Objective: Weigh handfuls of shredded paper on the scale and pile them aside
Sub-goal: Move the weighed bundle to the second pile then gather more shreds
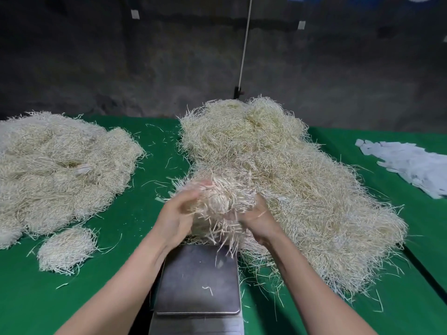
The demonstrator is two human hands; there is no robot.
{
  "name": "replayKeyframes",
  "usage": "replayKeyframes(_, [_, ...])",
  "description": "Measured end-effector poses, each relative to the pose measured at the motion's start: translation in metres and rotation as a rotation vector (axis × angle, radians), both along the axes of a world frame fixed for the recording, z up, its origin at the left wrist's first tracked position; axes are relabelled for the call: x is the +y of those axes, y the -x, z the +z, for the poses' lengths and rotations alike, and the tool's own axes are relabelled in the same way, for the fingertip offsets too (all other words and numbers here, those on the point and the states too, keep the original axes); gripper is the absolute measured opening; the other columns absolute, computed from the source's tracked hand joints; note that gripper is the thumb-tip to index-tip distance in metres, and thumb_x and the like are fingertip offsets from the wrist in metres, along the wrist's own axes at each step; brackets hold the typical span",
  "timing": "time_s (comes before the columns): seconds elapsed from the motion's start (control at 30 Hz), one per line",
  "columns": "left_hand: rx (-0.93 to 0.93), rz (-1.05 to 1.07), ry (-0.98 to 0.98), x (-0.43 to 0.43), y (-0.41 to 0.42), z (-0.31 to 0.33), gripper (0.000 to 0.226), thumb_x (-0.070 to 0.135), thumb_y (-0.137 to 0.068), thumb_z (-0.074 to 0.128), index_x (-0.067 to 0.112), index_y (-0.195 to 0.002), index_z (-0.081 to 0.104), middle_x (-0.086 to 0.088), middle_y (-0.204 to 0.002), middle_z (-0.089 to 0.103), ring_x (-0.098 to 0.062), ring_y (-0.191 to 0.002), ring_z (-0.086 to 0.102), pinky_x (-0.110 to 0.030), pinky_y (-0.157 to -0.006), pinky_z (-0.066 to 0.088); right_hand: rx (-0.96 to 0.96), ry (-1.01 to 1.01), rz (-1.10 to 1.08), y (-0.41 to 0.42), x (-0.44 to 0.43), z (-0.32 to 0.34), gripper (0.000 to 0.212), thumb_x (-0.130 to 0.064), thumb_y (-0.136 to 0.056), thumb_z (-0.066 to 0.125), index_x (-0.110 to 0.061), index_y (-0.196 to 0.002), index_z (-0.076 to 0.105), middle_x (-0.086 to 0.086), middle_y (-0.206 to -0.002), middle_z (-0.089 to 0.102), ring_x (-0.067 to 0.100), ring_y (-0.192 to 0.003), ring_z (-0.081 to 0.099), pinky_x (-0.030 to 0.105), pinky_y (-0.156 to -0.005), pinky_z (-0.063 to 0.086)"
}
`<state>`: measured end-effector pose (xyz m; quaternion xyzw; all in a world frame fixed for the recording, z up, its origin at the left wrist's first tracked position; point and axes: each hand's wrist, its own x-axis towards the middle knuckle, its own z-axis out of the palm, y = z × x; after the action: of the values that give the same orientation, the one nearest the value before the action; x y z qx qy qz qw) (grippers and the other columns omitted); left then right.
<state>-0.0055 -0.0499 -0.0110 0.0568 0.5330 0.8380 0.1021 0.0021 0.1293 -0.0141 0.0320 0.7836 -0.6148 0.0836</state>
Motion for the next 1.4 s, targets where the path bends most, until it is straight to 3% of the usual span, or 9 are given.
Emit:
replayKeyframes(0.1, [-0.373,-0.087,-0.303,-0.004,-0.004,-0.019,0.075,0.067,-0.073,0.055,0.011,-0.123,0.056,-0.017,-0.122,0.063,-0.037,-0.108,0.062,-0.066,-0.086,0.042,0.432,-0.204,0.035,0.009,-0.007,-0.004,0.045,0.008,-0.071,0.072,-0.016,-0.107,0.058,-0.005,-0.091,0.059,0.015,-0.085,0.060,0.015,-0.068,0.051])
replayKeyframes(0.23, [-0.475,-0.104,-0.310,0.016,-0.009,-0.027,0.055,0.056,-0.087,0.049,0.011,-0.112,0.067,-0.016,-0.111,0.068,-0.032,-0.101,0.066,-0.052,-0.083,0.051,0.733,-0.512,0.122,0.002,-0.032,-0.022,0.041,-0.012,-0.073,0.071,-0.016,-0.113,0.063,0.001,-0.114,0.057,0.017,-0.107,0.046,0.036,-0.097,0.037])
replayKeyframes(0.33, [-0.414,0.214,-0.349,0.024,-0.008,-0.033,0.010,0.010,-0.087,0.058,0.005,-0.094,0.062,-0.015,-0.080,0.065,-0.025,-0.069,0.067,-0.033,-0.060,0.056,0.606,-0.558,0.310,-0.009,-0.042,-0.032,0.066,-0.008,-0.071,0.062,-0.025,-0.132,0.044,-0.002,-0.124,0.040,0.018,-0.118,0.034,0.032,-0.104,0.029])
replayKeyframes(0.5, [-0.286,0.518,-0.118,0.012,-0.018,-0.048,0.038,0.003,-0.087,0.060,0.009,-0.123,0.050,-0.019,-0.104,0.067,-0.031,-0.091,0.068,-0.036,-0.066,0.056,0.135,0.041,0.361,-0.025,-0.025,-0.039,0.107,-0.016,-0.066,0.078,-0.047,-0.142,0.009,-0.023,-0.141,0.019,0.000,-0.128,0.029,0.024,-0.106,0.032])
replayKeyframes(0.6, [-0.194,0.370,-0.027,0.014,-0.030,-0.056,0.041,0.016,-0.084,0.066,0.039,-0.114,0.051,-0.008,-0.124,0.060,-0.026,-0.117,0.056,-0.047,-0.098,0.044,0.088,-0.082,0.246,-0.025,-0.020,-0.043,0.095,-0.014,-0.072,0.076,-0.038,-0.146,0.022,-0.016,-0.148,0.024,0.005,-0.133,0.028,0.020,-0.104,0.033])
replayKeyframes(0.7, [-0.142,0.196,0.168,0.002,-0.036,-0.062,0.046,0.031,-0.075,0.064,0.038,-0.119,0.050,0.009,-0.127,0.055,-0.013,-0.124,0.045,-0.045,-0.114,0.023,0.073,-0.155,0.194,-0.024,-0.008,-0.044,0.076,0.000,-0.078,0.068,-0.035,-0.138,0.037,-0.019,-0.133,0.040,0.013,-0.109,0.058,0.027,-0.088,0.051])
replayKeyframes(0.97, [-0.249,0.180,0.415,-0.052,-0.037,-0.076,0.029,0.023,-0.102,0.036,0.022,-0.123,0.055,-0.003,-0.113,0.067,-0.017,-0.102,0.060,-0.030,-0.085,0.045,0.008,-0.464,0.371,-0.029,0.000,-0.077,0.071,-0.002,-0.083,0.065,-0.019,-0.144,0.032,0.001,-0.152,0.028,0.000,-0.124,0.022,0.009,-0.101,0.013])
replayKeyframes(1.13, [-0.201,0.353,0.533,-0.061,-0.041,-0.081,0.022,0.023,-0.098,0.045,0.037,-0.109,0.058,0.009,-0.118,0.062,-0.013,-0.114,0.053,-0.032,-0.101,0.032,0.000,-0.532,0.422,-0.028,-0.007,-0.090,0.072,-0.008,-0.085,0.062,-0.024,-0.146,0.027,0.002,-0.155,0.024,0.016,-0.140,0.023,0.028,-0.115,0.017])
replayKeyframes(1.4, [-0.199,0.455,0.503,-0.071,-0.044,-0.073,0.014,0.033,-0.095,0.050,0.034,-0.097,0.064,0.020,-0.103,0.063,-0.008,-0.112,0.051,-0.028,-0.094,0.026,0.004,-0.581,0.487,-0.026,-0.001,-0.087,0.099,-0.022,-0.077,0.074,-0.034,-0.149,0.007,-0.002,-0.157,0.014,0.020,-0.141,0.022,0.052,-0.117,0.011])
